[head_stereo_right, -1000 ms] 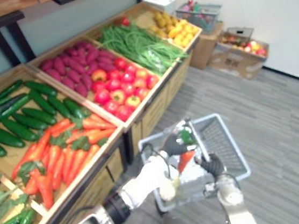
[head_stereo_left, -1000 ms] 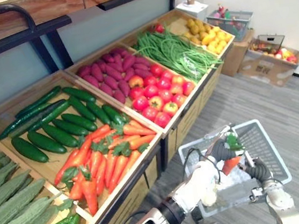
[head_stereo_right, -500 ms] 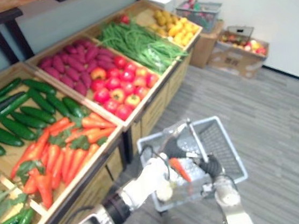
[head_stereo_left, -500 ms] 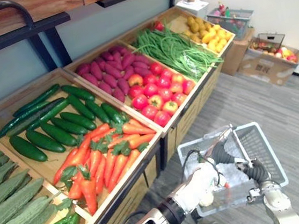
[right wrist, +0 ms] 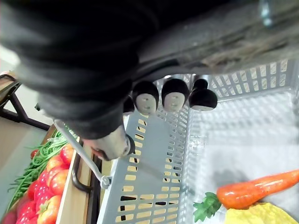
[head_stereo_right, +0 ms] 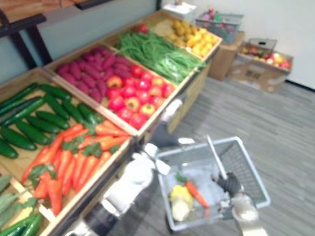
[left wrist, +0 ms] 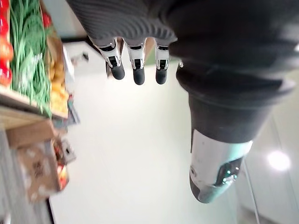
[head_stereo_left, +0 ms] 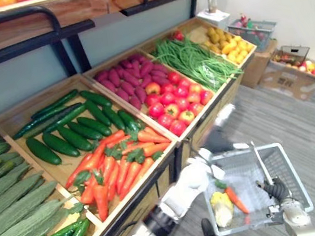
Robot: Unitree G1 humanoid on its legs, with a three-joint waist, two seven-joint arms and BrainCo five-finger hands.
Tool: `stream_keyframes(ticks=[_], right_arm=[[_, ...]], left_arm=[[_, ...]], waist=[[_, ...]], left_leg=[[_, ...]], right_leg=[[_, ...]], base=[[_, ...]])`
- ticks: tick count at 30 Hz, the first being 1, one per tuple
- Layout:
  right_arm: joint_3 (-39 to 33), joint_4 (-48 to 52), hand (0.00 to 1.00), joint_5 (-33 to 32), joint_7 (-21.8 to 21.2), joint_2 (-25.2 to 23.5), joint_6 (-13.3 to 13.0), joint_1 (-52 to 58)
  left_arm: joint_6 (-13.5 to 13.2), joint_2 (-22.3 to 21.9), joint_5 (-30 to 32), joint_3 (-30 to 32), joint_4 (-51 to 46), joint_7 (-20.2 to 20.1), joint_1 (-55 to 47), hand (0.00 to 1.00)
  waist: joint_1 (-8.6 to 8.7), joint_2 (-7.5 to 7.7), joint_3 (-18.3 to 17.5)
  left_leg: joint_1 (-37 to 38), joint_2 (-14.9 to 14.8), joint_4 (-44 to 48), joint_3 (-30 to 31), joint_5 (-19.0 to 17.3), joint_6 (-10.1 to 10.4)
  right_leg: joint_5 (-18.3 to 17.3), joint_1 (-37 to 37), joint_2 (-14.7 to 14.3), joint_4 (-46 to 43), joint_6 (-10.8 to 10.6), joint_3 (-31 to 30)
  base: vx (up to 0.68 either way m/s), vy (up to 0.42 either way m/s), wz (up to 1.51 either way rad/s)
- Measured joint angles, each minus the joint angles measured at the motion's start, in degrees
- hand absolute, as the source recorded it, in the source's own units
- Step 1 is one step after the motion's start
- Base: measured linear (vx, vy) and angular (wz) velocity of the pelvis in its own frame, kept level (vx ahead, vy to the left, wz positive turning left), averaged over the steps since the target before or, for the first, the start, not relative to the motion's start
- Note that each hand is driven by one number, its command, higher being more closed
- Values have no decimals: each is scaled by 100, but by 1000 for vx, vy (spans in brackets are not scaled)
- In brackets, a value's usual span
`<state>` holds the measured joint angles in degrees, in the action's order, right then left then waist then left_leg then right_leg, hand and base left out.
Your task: Pick vegetable in the basket
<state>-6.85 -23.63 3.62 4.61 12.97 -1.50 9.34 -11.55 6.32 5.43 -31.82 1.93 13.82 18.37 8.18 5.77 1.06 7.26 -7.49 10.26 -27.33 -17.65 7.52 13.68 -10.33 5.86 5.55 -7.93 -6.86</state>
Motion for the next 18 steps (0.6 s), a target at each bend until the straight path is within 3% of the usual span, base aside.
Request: stream_keyframes(ticks=[4, 10, 18], right_arm=[[-257, -406, 100, 49, -2, -2, -17, 85], [-805, -1133, 100, 90, 16, -148, -52, 108], [-1132, -1564, 100, 101, 165, -276, -179, 102]], left_arm=[[-132, 415, -310, 1200, -506, 162, -1011, 0], [-185, 393, -426, 2690, -670, 499, -2144, 0], [-210, 69, -394, 3656, -661, 856, -2795, 0]], waist=[[-124, -4, -38], [-368, -21, -74], [-383, -101, -149]], left_leg=[[-11, 10, 13, 163, 18, -27], [-36, 20, 18, 318, 26, -38], [-81, 56, 16, 579, 53, -79]], right_leg=[[-15, 96, 52, 14, 22, 122], [-56, 173, 92, 34, 78, 263], [-67, 291, 162, 42, 94, 520]], base=[[-24, -18, 19], [0, -15, 13], [9, -10, 16]])
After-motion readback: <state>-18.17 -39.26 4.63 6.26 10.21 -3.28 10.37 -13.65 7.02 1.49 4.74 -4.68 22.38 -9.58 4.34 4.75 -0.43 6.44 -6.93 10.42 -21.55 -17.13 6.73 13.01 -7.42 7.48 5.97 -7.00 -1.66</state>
